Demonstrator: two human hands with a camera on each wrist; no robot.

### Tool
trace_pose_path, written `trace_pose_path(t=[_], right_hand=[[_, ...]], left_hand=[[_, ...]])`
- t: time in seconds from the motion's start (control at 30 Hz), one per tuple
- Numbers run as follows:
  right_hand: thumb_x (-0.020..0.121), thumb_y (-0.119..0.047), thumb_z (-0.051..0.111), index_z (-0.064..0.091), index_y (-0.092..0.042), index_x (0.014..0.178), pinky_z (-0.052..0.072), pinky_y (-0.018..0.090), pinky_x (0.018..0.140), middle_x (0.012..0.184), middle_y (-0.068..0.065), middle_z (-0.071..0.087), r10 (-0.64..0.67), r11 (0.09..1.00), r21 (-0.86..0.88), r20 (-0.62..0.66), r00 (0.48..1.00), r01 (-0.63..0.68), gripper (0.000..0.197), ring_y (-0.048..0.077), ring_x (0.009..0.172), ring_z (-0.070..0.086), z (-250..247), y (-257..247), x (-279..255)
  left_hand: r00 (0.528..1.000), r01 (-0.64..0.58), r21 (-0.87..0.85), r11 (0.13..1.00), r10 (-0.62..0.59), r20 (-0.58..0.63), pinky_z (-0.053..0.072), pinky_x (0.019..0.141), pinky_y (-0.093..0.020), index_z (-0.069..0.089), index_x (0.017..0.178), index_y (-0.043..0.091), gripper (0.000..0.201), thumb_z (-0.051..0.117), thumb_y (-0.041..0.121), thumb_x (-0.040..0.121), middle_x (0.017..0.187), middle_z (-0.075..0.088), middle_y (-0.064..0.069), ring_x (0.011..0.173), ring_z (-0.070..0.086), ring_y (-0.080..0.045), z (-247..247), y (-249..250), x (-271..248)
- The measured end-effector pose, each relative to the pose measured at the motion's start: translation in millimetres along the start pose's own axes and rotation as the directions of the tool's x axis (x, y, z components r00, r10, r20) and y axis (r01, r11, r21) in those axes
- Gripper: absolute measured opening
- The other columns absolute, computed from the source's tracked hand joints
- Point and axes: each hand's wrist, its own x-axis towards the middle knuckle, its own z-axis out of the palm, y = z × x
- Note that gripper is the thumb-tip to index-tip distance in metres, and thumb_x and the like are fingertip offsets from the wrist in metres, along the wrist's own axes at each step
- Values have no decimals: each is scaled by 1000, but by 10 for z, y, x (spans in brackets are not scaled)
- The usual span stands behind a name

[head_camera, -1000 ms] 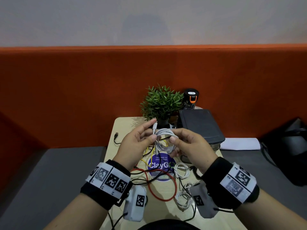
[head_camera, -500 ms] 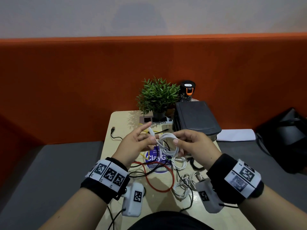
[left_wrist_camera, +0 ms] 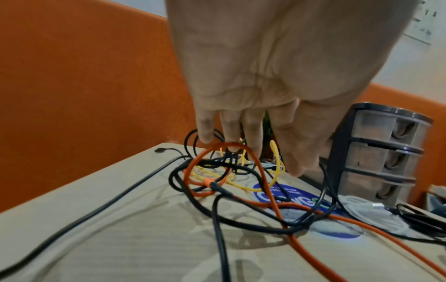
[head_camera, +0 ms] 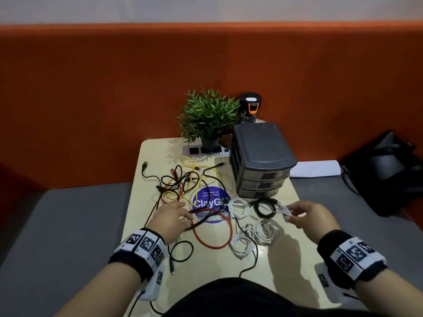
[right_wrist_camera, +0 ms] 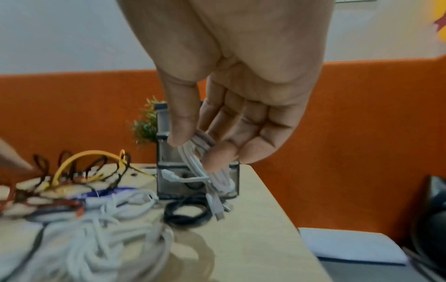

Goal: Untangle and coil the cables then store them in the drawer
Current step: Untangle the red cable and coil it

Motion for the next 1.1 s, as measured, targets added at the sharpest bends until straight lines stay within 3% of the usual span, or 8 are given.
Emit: trace_pose_path(t=[0.2, 0.37, 0.6, 0.7, 0.8, 0.93, 1.0, 1.1], right_hand=[[81, -29, 70, 59, -30, 91, 44, 26, 70, 94, -8, 66, -12, 915, -403, 17, 1000, 18, 14, 16, 82, 58, 220, 166, -20], [82, -23, 61, 54, -23, 90, 41, 26, 67, 91, -4, 61, 24, 886, -463, 112, 993, 31, 11, 20, 84, 57, 415, 182, 9], [89, -26, 58, 62, -21, 92, 41, 25, 71, 100, 3, 64, 27, 887, -459, 178, 984, 58, 8, 22, 92, 60, 480, 101, 96], [91, -38, 56, 64, -23, 88, 41, 25, 73, 99, 3, 56, 9, 911, -409, 139, 990, 49, 17, 21, 88, 59, 435, -8, 104], [90, -33, 59, 67, -19, 92, 41, 25, 71, 99, 1, 60, -122, 933, -319, 151, 981, 165, 16, 17, 82, 54, 408, -303, 33], [89, -32, 62, 66, -31, 106, 38, 18, 63, 93, -11, 63, -361, 925, -27, 247, 899, 379, 17, 3, 71, 53, 369, -871, -174], [89, -32, 63, 58, -37, 119, 44, 17, 63, 94, -14, 64, -428, 904, 120, 261, 865, 411, 31, 5, 69, 59, 347, -1128, -253], [88, -30, 65, 52, -39, 127, 54, 27, 67, 92, -9, 64, -468, 866, 335, 278, 839, 372, 42, 13, 66, 66, 317, -1433, -306]], left_hand=[[1000, 21, 11, 1000, -20, -21, 35, 97, -20, 64, 118, 29, 28, 55, 21, 92, 130, 51, 9, 118, 49, -11, -22, 21, -14], [991, 115, -88, 989, -120, -52, 45, 89, -23, 63, 118, 25, 38, 55, 3, 88, 120, 58, 1, 105, 56, -15, -23, 34, -26], [980, 104, -180, 978, -132, -150, 37, 82, -18, 71, 107, 18, 22, 58, 9, 91, 111, 63, -1, 101, 56, -15, -133, 130, -40], [955, 34, -278, 960, -113, -275, 35, 83, -18, 74, 97, 20, 17, 62, 11, 89, 103, 63, 3, 94, 54, -10, -294, 195, -68], [936, -79, -321, 944, -40, -348, 35, 79, -15, 74, 92, 23, 18, 63, 10, 87, 95, 61, 8, 91, 54, -8, -473, 316, -115], [844, -334, -327, 884, 126, -521, 35, 69, -4, 75, 86, 22, 21, 67, 3, 83, 86, 64, 11, 84, 56, 0, -690, 523, -213], [797, -443, -299, 845, 219, -562, 36, 69, -4, 76, 86, 19, 22, 67, -1, 82, 85, 64, 13, 83, 57, 1, -779, 628, -276], [755, -545, -295, 785, 307, -579, 44, 71, -13, 77, 83, 18, 24, 65, -2, 81, 83, 65, 11, 81, 60, -3, -879, 758, -359]])
